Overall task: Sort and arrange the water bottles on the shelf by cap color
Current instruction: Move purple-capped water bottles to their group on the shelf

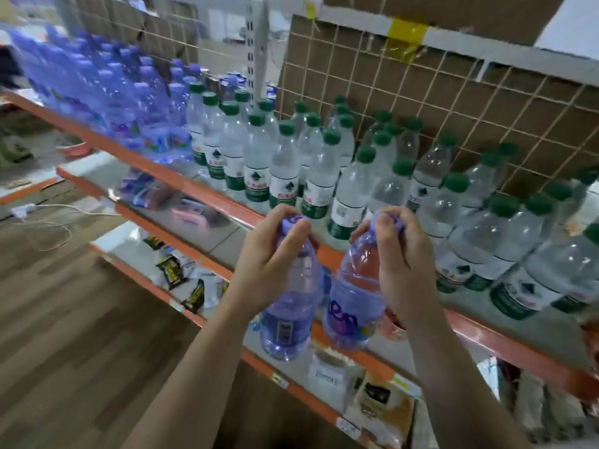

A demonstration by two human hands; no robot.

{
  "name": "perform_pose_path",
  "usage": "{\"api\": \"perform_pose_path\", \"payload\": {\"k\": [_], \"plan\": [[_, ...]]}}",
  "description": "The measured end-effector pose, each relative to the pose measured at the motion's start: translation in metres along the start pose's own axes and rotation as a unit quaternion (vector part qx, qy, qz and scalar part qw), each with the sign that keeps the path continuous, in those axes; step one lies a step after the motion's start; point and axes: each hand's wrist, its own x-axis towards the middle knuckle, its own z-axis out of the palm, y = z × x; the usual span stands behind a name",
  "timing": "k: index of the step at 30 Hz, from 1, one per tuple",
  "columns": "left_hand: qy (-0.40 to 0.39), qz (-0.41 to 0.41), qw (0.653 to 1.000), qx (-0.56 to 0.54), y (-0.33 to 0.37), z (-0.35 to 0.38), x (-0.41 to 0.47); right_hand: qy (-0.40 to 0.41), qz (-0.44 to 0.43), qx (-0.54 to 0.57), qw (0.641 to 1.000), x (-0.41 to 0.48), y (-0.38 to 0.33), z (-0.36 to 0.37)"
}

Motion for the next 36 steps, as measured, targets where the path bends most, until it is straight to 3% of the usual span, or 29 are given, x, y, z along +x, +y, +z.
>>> {"api": "perform_pose_path", "payload": {"k": [6,17,36], "plan": [[0.061,-0.017,0.995,0.080,-0.036,-0.102,0.008,-0.053,-0.002,0.025,0.998,0.024,-0.012,0.112],[0.095,-0.006,0.987,0.133,-0.079,-0.297,0.058,-0.037,0.003,0.065,0.997,0.085,-0.048,0.308],[0.092,-0.001,0.989,0.119,-0.189,-0.446,0.230,-0.057,-0.006,0.065,0.996,0.222,-0.034,0.505]]}}
